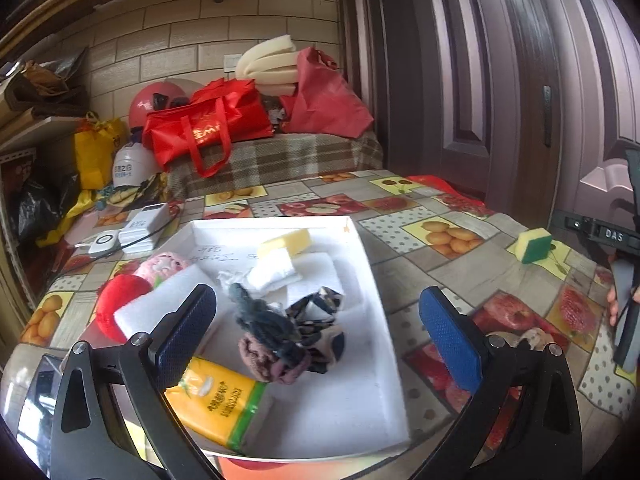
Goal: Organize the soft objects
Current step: 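Reach the left tool to the braided rope toy while the right tool reaches the yellow-green sponge, then grasp the braided rope toy with the left tool while the right tool grasps the sponge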
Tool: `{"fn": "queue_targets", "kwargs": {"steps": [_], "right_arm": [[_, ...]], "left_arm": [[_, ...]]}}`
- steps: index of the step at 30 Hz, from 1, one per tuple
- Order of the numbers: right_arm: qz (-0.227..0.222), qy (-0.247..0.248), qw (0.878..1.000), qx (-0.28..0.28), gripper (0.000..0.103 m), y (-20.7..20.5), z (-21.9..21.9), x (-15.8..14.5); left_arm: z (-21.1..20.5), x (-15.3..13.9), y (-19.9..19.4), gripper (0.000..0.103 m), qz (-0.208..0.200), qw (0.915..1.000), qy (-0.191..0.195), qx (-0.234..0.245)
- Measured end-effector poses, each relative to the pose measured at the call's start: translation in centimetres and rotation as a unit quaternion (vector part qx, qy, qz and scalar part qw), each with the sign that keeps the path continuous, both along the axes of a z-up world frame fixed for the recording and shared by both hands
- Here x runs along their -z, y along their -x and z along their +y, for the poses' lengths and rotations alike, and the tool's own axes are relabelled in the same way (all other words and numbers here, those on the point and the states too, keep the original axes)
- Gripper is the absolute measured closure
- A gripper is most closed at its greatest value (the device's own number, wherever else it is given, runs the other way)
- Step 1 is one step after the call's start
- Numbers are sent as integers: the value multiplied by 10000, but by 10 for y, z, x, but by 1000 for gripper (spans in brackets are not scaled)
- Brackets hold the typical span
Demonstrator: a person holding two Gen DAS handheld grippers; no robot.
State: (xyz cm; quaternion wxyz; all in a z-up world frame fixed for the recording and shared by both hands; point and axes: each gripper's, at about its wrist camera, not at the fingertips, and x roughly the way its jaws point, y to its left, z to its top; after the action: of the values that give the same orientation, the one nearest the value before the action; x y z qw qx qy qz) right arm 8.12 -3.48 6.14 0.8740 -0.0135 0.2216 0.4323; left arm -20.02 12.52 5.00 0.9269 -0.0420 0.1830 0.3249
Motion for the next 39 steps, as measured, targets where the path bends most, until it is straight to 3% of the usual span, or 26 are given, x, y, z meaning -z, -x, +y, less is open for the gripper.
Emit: {"fn": "queue_targets", "kwargs": {"steps": [3,7,12,19,23,24,25,26,28,31,34,39], "right_arm": [[87,135,9996,229,0,-20,-13,1],[139,506,9985,138,0,-38,-11,5],[232,1165,9928,-177,0,-48,20,18],[29,1715,9851,-154,1,-58,57,25],[77,1955,9803,-270,8,-58,63,31],[122,1980,9797,-289,18,-60,65,32],[208,2010,9788,-319,43,-62,65,34],[336,2048,9775,-371,47,-66,67,36],[419,1989,9782,-413,48,-67,65,36],[153,1828,9821,-421,49,-57,60,29],[-341,1486,9876,-361,49,-39,50,17],[-349,692,9964,-336,48,-16,26,6]], "left_arm": [[-26,3,-26,1,271,9957,108,882],[-55,9,-63,1,832,9785,329,1857],[-72,24,-96,1,1578,9606,409,2249],[-79,37,-116,1,1956,9492,532,2405],[-85,51,-134,1,2483,9310,628,2602],[-85,51,-136,2,2463,9312,651,2607],[-83,53,-137,4,2481,9297,744,2617],[-80,52,-137,11,2411,9293,848,2665],[-76,48,-133,60,2228,9339,899,2647],[-75,43,-129,67,2102,9393,841,2576],[-80,34,-120,67,1815,9479,573,2554],[-74,14,-91,67,1008,9661,399,2342]]}}
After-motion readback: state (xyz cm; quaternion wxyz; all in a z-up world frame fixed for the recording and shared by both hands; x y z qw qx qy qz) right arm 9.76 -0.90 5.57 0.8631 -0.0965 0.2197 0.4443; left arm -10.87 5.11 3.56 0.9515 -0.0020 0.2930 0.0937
